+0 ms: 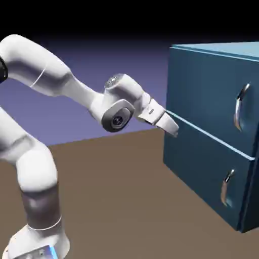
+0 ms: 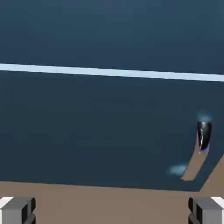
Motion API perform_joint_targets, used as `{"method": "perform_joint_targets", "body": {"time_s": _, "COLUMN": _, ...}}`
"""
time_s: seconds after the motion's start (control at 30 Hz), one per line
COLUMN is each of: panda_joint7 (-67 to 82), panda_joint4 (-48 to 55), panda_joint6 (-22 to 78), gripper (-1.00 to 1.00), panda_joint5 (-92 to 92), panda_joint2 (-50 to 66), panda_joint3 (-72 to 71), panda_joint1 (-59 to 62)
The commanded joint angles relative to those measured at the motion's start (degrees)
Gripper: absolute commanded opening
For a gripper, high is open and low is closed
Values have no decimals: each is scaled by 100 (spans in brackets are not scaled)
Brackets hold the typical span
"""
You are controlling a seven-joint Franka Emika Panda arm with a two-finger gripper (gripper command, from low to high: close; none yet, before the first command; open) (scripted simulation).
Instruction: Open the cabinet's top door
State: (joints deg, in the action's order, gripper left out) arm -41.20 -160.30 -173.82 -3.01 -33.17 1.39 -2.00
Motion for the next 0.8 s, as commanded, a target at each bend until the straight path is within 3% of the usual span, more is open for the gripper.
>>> {"method": "perform_joint_targets", "body": {"time_s": 0.0, "panda_joint7": 105, "panda_joint4": 58, "panda_joint6": 16, "gripper": 0, "panda_joint5": -250, "panda_joint2": -43, "panda_joint3": 115, "panda_joint1": -109}}
{"method": "perform_joint_targets", "body": {"time_s": 0.77, "panda_joint7": 2509, "panda_joint4": 1388, "panda_joint6": 380, "gripper": 0, "panda_joint5": -5981, "panda_joint2": -1028, "panda_joint3": 2759, "panda_joint1": -2616}}
